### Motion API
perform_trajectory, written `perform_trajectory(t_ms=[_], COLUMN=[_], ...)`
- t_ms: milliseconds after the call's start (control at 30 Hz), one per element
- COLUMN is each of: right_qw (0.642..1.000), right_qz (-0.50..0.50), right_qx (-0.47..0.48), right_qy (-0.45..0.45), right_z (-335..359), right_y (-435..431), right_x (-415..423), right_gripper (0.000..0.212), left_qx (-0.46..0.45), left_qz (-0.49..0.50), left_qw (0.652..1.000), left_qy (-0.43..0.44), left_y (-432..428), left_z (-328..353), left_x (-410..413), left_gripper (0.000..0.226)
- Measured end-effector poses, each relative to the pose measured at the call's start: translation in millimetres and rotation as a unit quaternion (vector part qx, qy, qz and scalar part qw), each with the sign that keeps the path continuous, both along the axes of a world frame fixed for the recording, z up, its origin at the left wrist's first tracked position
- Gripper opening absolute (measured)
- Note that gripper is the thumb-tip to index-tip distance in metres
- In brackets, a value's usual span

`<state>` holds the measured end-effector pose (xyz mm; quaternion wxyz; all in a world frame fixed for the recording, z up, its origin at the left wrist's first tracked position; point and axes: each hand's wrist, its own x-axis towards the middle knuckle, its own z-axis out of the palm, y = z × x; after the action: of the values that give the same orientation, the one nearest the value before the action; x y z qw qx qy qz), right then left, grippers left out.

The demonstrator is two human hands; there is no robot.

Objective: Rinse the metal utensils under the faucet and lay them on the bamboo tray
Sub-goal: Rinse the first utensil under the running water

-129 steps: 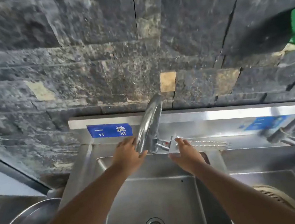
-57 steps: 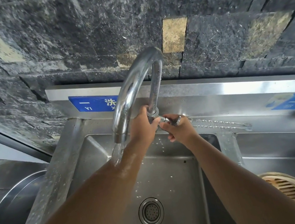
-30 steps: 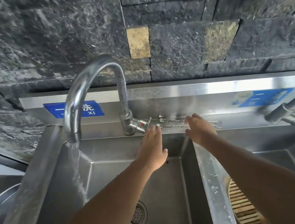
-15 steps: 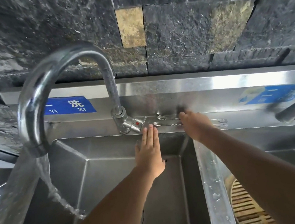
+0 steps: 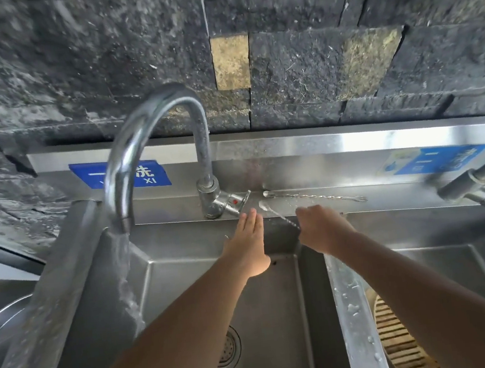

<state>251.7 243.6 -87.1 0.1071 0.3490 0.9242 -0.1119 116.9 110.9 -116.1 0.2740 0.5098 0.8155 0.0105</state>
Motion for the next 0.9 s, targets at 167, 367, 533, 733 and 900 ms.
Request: perform_trajectory(t_ms=[167,367,533,733,900], right_qw=[0.990,0.962,0.936,0.923,0.865], right_qz=[-0.060,-0.110,-0.147,-0.142,-0.203], right_qx=[-0.124,-0.229,-0.279,-0.298,-0.391], right_qy=[0.034,0.100,0.159,0.198,0.241], right_z=[9,21,18,24,26], right_y=[-67,-155,-220,-275,-305], right_x=[4,-17,-49,-82,-84], right_gripper=[0.013,0.015,0.024,0.024,0.028], left_qx=[0.029,0.129,0.172,0.242,0.259], left_qz=[0.116,0.316,0.436,0.507,0.487], left_qw=[0.984,0.890,0.754,0.665,0.688], left_qy=[-0.132,-0.302,-0.460,-0.493,-0.472], left_y=[-47,-124,-183,-226,-243], left_z=[16,39,53,55,54], left_x=[1,-9,-6,-20,-24], left_gripper=[0.066,0.031,0.024,0.017,0.023])
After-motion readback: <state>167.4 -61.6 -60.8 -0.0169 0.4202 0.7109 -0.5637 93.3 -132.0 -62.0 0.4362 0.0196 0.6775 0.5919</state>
